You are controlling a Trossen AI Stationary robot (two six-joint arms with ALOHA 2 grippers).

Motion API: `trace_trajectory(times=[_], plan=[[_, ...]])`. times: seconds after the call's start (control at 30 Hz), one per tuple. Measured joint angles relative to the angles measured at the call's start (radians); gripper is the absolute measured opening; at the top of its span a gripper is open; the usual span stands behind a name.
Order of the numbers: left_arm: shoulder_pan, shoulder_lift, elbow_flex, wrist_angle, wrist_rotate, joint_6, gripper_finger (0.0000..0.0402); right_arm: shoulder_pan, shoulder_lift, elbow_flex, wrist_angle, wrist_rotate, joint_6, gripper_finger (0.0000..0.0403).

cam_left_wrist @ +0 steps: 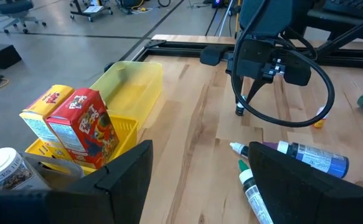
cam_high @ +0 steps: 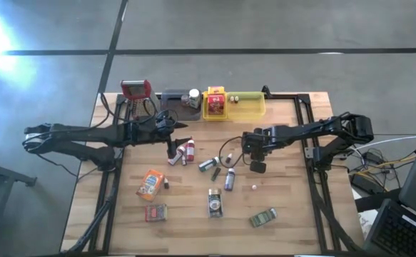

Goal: Pick & Place Kitchen Items
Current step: Put the black food coloring bottle into the light yellow bin

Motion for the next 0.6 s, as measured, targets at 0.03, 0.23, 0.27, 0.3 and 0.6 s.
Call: trace_trajectory(times=[0.03, 0.23, 0.27, 0.3, 0.6], plan=[[0.0, 0.0, 0.0, 0.0, 0.0, 0.0, 0.0268, 0.0, 0.0, 0.006, 0.0, 0.0, -0.004, 0.006], [0.0, 0.0, 0.0, 0.001, 0.0, 0.0, 0.0268, -0.024, -0.001, 0.06, -0.008, -0.004, -0.047, 0.0063], [0.0, 0.0, 0.0, 0.001, 0.0, 0.0, 0.0268, -0.031, -0.001, 0.071, -0.013, -0.006, -0.057, 0.0064], [0.0, 0.0, 0.0, 0.0, 0.0, 0.0, 0.0268, -0.04, -0.002, 0.083, -0.019, -0.014, -0.071, 0.0064], [0.0, 0.0, 0.0, 0.0, 0.0, -0.017, 0.0268, -0.187, -0.002, 0.241, -0.151, -0.071, -0.195, 0.0061]])
